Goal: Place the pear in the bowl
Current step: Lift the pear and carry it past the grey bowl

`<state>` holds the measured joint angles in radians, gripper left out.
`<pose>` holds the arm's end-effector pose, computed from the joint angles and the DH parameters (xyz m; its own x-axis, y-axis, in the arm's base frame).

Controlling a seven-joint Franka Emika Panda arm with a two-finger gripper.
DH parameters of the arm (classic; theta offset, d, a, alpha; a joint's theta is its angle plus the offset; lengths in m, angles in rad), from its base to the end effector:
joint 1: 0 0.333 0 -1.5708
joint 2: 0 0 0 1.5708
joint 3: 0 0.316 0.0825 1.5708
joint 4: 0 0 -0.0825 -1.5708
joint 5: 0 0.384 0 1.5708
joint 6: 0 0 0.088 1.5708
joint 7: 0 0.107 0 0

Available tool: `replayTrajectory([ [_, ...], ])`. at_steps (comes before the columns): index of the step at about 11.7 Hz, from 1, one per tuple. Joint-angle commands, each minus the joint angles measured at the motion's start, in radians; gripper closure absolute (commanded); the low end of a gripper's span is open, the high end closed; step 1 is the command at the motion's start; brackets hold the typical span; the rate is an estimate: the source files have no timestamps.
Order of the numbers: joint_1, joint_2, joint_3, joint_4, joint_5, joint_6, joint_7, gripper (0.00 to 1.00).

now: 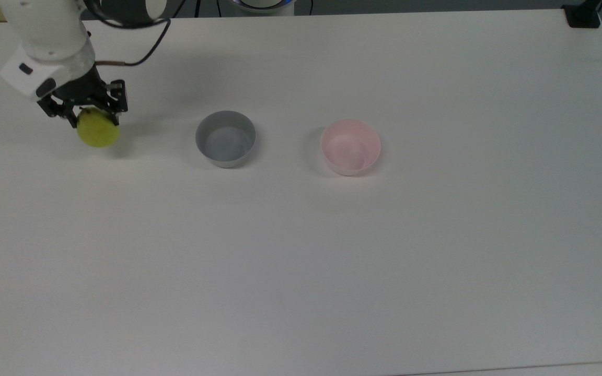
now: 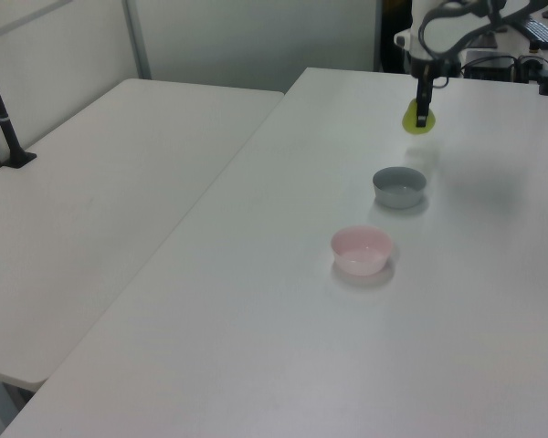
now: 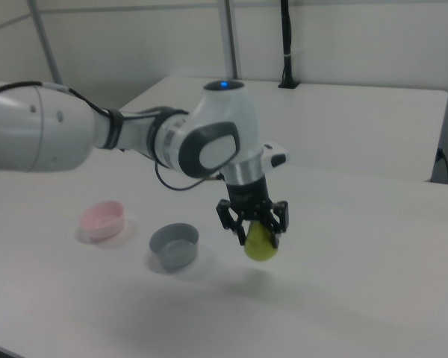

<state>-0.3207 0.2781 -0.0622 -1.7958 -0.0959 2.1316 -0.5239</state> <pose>0.5897 -0.2392 0.4002 0.9815 0.1912 -0.0027 0.1903 -0.9750 0.1149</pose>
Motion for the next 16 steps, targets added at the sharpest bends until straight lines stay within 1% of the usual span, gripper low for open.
replayTrajectory([
  [1, 0.011, -0.105, 0.042, 0.042, -0.018, -0.163, 0.028, 0.73],
  [2, 0.011, -0.132, 0.053, 0.059, -0.009, -0.2, 0.03, 0.73],
  [3, 0.011, -0.161, 0.08, 0.07, -0.004, -0.237, 0.035, 0.73],
  [5, 0.012, -0.204, 0.117, 0.104, -0.001, -0.306, 0.079, 0.72],
  [7, 0.025, -0.238, 0.156, 0.115, 0.048, -0.34, 0.138, 0.72],
  [9, 0.115, -0.26, 0.159, 0.115, 0.064, -0.384, 0.2, 0.72],
  [10, 0.167, -0.261, 0.159, 0.115, 0.079, -0.383, 0.27, 0.72],
  [12, 0.262, -0.258, 0.154, 0.112, 0.1, -0.377, 0.32, 0.72],
  [13, 0.296, -0.255, 0.154, 0.105, 0.102, -0.375, 0.343, 0.72],
  [14, 0.33, -0.254, 0.154, 0.093, 0.116, -0.372, 0.355, 0.72],
  [15, 0.362, -0.255, 0.153, 0.061, 0.142, -0.34, 0.358, 0.72],
  [16, 0.396, -0.257, 0.15, 0.017, 0.148, -0.282, 0.386, 0.72],
])
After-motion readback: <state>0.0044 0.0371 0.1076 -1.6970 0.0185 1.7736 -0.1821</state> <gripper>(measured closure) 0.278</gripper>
